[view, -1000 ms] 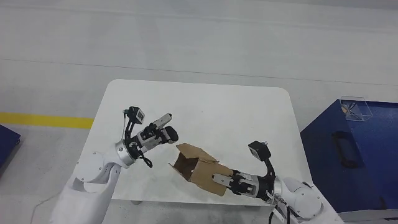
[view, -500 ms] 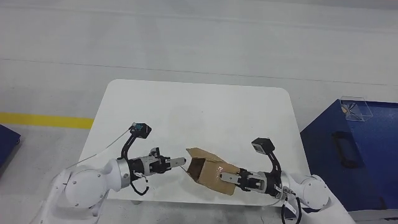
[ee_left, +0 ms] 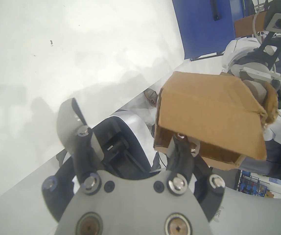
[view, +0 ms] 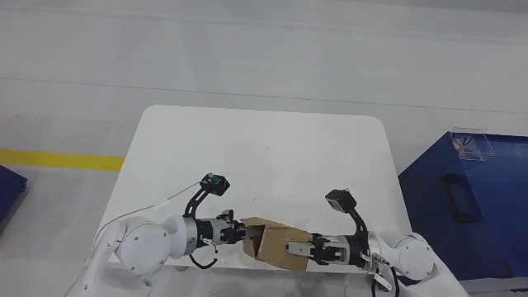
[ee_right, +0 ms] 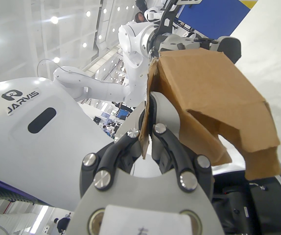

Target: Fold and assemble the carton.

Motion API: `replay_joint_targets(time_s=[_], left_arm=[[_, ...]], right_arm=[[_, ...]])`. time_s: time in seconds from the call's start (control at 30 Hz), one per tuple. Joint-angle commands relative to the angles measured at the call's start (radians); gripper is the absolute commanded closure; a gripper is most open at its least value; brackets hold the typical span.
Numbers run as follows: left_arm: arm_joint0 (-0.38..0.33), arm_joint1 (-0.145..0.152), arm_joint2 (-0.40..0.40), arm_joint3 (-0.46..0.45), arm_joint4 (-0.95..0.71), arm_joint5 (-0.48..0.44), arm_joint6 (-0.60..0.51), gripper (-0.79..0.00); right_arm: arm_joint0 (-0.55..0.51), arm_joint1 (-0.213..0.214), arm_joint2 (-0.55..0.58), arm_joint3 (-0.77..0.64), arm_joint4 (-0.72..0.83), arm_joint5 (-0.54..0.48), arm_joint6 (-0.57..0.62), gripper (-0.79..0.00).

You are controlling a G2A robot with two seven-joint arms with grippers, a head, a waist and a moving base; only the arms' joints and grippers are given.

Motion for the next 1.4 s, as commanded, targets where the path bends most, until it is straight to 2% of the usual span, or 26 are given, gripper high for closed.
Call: replay_joint_targets(time_s=[0.0,0.17,0.27,0.33,0.47,0.53,0.6,0.63,0.67,0.7,0.73,0.97,1.0,1.03,1.3,1.37], left_arm=[[-0.008,0.001,0.005,0.008,-0.002,0.002,0.006,-0.36],[-0.009,0.007,-0.015,-0.005,-0.006,0.013,0.005,-0.403],[0.003,0.013,-0.04,-0.031,0.0,0.022,0.003,-0.474],[0.011,0.017,-0.052,-0.042,-0.004,0.028,-0.006,-0.489],[0.018,0.023,-0.045,-0.047,0.032,0.039,-0.026,-0.523],[0.013,0.024,-0.034,-0.039,0.044,0.047,-0.033,-0.489],[0.007,0.025,-0.021,-0.026,0.049,0.054,-0.041,-0.376],[0.002,0.025,-0.015,-0.022,0.051,0.055,-0.04,-0.351],[-0.001,0.025,-0.007,-0.016,0.049,0.053,-0.042,-0.262],[-0.006,0.025,-0.001,-0.01,0.047,0.053,-0.043,-0.092],[-0.01,0.025,0.004,-0.004,0.043,0.053,-0.044,0.0],[-0.033,0.023,0.026,0.024,-0.024,0.027,-0.017,0.0],[-0.033,0.023,0.022,0.025,-0.046,0.028,-0.01,0.0],[-0.035,0.023,0.014,0.023,-0.057,0.028,0.003,0.0],[0.013,0.02,-0.082,0.024,-0.314,0.066,0.162,0.0],[0.023,0.017,-0.082,0.028,-0.351,0.074,0.203,0.0]], right_arm=[[-0.003,0.001,0.001,0.0,-0.002,-0.003,0.002,0.0],[0.0,0.005,0.001,0.01,-0.056,-0.006,0.0,0.0],[0.001,0.006,-0.007,0.007,-0.074,-0.001,-0.001,0.0],[0.002,0.006,-0.009,0.005,-0.072,0.003,-0.003,0.0],[0.009,0.008,-0.01,0.0,-0.065,0.007,-0.002,0.0],[0.014,0.009,-0.009,-0.003,-0.06,0.006,-0.004,0.0],[0.016,0.009,-0.01,-0.005,-0.053,0.005,-0.007,0.0],[0.018,0.01,-0.01,-0.005,-0.052,0.006,-0.006,0.0],[0.019,0.01,-0.01,-0.006,-0.05,0.006,-0.008,0.0],[0.021,0.01,-0.011,-0.005,-0.05,0.006,-0.008,0.0],[0.022,0.011,-0.013,-0.004,-0.052,0.006,-0.008,0.0],[0.031,0.011,-0.018,0.008,-0.055,0.006,-0.033,0.0],[0.032,0.011,-0.016,0.009,-0.058,0.005,-0.043,-0.314],[0.035,0.012,-0.01,0.008,-0.065,-0.003,-0.053,-0.785],[0.006,0.018,0.113,0.009,-0.145,-0.057,-0.239,-0.785],[-0.012,0.018,0.141,-0.021,-0.132,-0.112,-0.295,-0.785]])
